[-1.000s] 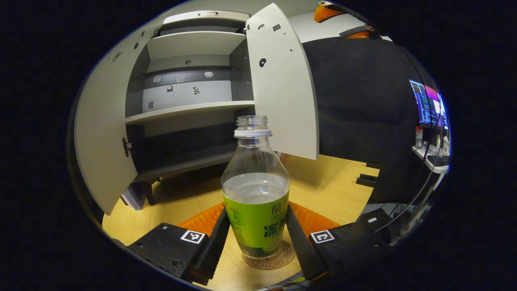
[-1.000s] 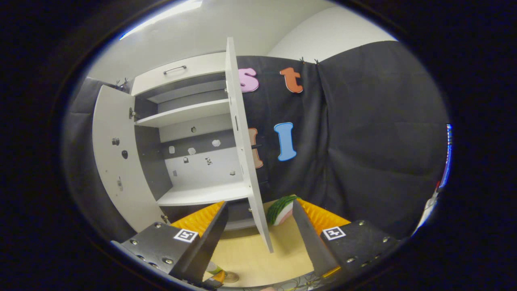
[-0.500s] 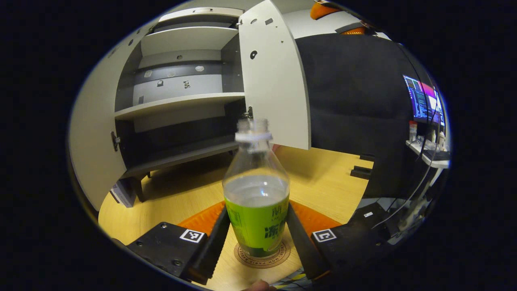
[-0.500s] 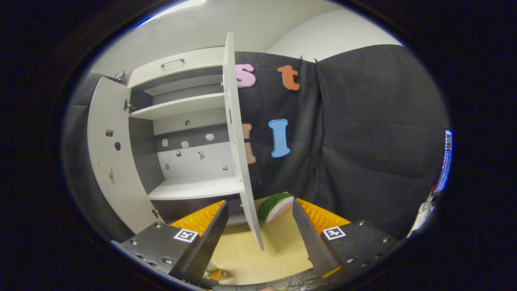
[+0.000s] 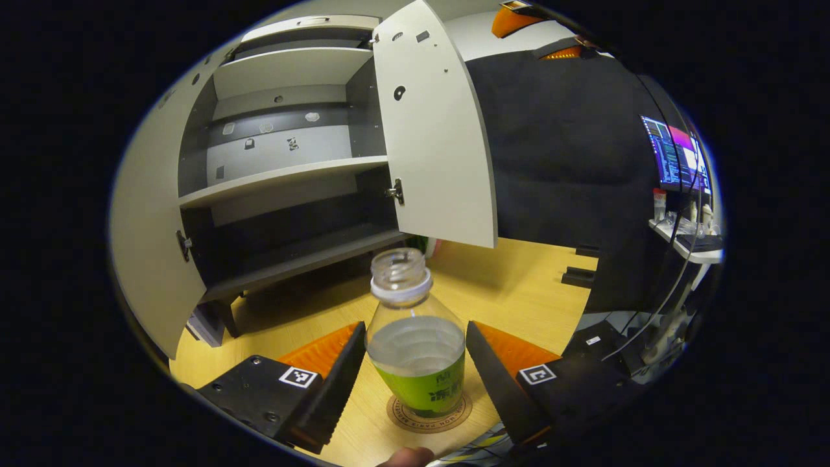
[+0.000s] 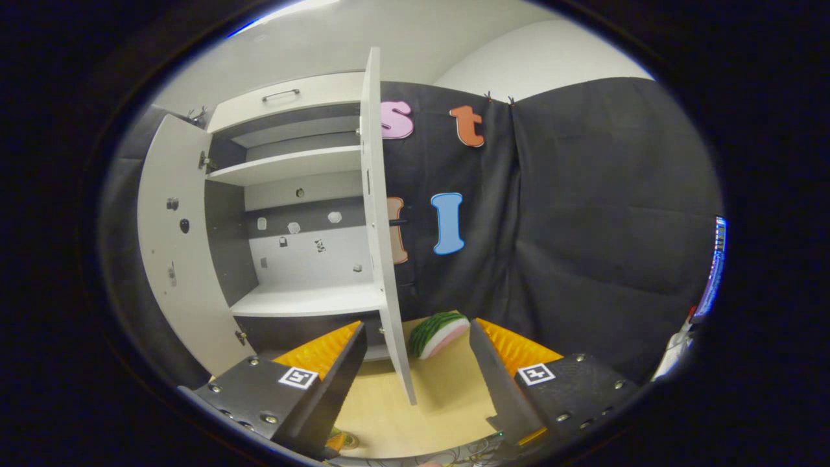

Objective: Grasp the bottle in the cabinet with the left hand and place it on the coaster, then close the right door with the right hand and the left door with the left hand.

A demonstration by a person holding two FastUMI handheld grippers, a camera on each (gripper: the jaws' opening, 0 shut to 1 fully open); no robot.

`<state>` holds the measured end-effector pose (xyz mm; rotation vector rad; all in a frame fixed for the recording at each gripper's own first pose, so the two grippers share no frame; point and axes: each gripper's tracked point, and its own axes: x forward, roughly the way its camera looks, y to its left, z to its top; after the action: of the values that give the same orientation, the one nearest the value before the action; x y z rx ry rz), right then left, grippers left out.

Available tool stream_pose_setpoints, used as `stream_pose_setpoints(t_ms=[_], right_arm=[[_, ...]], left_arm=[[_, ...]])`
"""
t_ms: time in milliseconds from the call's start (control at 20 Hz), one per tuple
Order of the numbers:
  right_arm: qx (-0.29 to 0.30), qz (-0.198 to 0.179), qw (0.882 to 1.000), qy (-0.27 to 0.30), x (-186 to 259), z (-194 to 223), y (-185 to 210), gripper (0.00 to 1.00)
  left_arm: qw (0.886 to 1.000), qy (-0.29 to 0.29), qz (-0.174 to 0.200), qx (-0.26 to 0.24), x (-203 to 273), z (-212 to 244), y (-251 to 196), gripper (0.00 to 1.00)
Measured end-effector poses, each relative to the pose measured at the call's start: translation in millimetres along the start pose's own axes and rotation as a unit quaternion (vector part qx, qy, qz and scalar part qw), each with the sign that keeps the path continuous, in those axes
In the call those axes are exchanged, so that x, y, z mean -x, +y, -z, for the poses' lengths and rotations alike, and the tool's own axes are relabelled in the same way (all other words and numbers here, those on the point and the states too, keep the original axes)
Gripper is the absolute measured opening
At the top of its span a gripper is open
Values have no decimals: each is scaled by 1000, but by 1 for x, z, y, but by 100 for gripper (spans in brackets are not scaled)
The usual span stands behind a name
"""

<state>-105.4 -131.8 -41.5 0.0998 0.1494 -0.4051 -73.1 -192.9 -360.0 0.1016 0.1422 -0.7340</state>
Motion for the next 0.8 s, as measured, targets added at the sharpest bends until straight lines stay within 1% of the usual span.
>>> stream_pose_setpoints(t_ms=[50,100,300,350,400,450,500,550,600,750,800], right_arm=[[-1,1,1000,-2,-1,1,1,99],[-1,2,1000,-3,-3,3,1,94],[-10,9,1000,-9,-9,10,-3,94],[-14,8,1000,-13,-9,8,-4,96],[-14,4,1000,-19,-10,5,-5,94],[-12,1,1000,-24,-11,2,-10,94],[-9,-3,1000,-29,-13,-1,-15,99],[-8,-8,999,-31,-19,-5,-22,96],[-8,-12,999,-33,-26,-10,-31,96],[3,-8,999,-42,-53,-25,-64,96],[8,-8,999,-45,-63,-29,-74,94]], left_arm=[[1000,-7,3,2,1,-11,1,97],[1000,-14,5,5,1,-20,2,97],[999,-40,15,32,1,-67,6,97],[998,-47,14,37,3,-81,8,97],[998,-50,7,41,3,-95,13,97],[998,-53,2,43,5,-109,17,97],[997,-61,-5,45,6,-125,21,97],[996,-67,-13,52,9,-141,25,97],[995,-72,-22,61,12,-154,29,97],[991,-89,-52,85,28,-198,41,97],[990,-92,-65,87,33,-210,47,96]])
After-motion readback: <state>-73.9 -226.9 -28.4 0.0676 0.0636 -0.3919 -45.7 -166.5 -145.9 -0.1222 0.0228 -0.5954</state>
